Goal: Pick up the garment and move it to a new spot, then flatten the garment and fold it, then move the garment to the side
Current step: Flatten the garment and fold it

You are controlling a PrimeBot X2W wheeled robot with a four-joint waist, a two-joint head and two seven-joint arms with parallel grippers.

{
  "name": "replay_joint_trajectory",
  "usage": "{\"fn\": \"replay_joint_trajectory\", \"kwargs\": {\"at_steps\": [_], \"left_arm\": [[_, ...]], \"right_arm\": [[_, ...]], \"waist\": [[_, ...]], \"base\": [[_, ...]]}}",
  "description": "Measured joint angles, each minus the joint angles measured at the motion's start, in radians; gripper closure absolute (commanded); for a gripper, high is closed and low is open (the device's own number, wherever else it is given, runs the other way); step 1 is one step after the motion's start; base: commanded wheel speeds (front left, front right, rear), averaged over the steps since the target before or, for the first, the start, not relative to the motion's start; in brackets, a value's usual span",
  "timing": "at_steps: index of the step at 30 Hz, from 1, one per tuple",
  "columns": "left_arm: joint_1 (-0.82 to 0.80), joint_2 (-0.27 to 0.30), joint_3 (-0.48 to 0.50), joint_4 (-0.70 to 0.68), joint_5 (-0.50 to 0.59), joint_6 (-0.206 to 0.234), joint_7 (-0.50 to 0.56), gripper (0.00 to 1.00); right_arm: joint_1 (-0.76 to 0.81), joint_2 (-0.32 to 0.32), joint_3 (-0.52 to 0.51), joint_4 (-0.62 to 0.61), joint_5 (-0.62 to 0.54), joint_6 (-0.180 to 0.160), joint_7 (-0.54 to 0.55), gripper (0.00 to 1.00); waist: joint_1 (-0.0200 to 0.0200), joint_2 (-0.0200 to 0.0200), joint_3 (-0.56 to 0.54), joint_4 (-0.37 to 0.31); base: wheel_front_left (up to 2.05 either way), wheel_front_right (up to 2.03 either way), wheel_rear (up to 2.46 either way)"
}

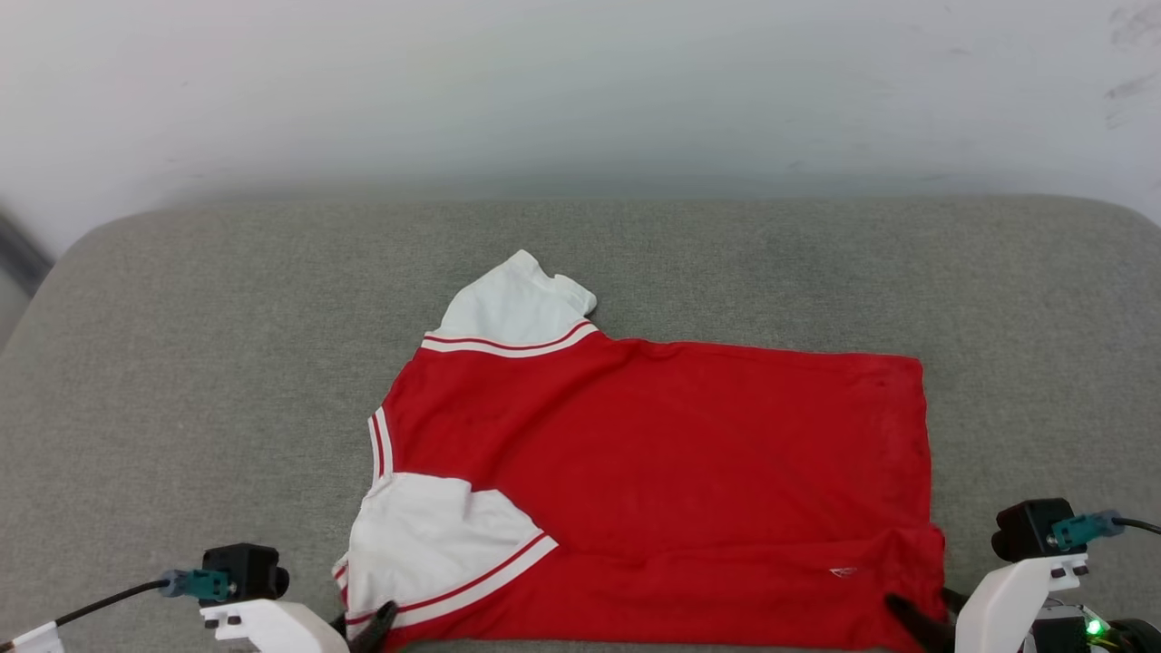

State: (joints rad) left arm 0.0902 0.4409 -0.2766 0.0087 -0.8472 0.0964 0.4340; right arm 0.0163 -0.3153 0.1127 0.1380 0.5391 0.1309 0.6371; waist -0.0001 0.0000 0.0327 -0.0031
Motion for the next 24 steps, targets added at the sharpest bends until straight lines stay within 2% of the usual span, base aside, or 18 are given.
{"fn": "replay_joint_trajectory", "kwargs": {"at_steps": [5, 9, 15, 24], "left_arm": [[-0.050, -0.014, 0.004, 0.048, 0.029, -0.016, -0.070, 0.00], [-0.086, -0.013, 0.026, 0.049, 0.068, -0.015, -0.146, 0.00], [-0.149, -0.011, 0.054, 0.013, 0.142, 0.019, -0.255, 0.00], [-0.378, -0.005, 0.063, -0.024, 0.233, 0.046, -0.314, 0.00]], "right_arm": [[-0.005, 0.001, 0.012, -0.004, -0.011, 0.000, -0.106, 0.00], [-0.017, 0.005, -0.019, -0.049, -0.036, 0.000, -0.229, 0.00], [-0.041, 0.061, -0.103, -0.133, -0.105, 0.000, -0.405, 0.00], [-0.148, 0.114, -0.162, -0.271, -0.180, 0.000, -0.532, 0.00]], "waist": [[0.0000, 0.0000, 0.006, -0.011], [0.0000, 0.0000, 0.003, -0.028], [0.0000, 0.0000, -0.004, -0.064], [0.0001, 0.0000, 0.106, -0.102]], "base": [[0.00, 0.00, 0.00], [0.00, 0.00, 0.00], [0.00, 0.00, 0.00], [0.00, 0.00, 0.00]]}}
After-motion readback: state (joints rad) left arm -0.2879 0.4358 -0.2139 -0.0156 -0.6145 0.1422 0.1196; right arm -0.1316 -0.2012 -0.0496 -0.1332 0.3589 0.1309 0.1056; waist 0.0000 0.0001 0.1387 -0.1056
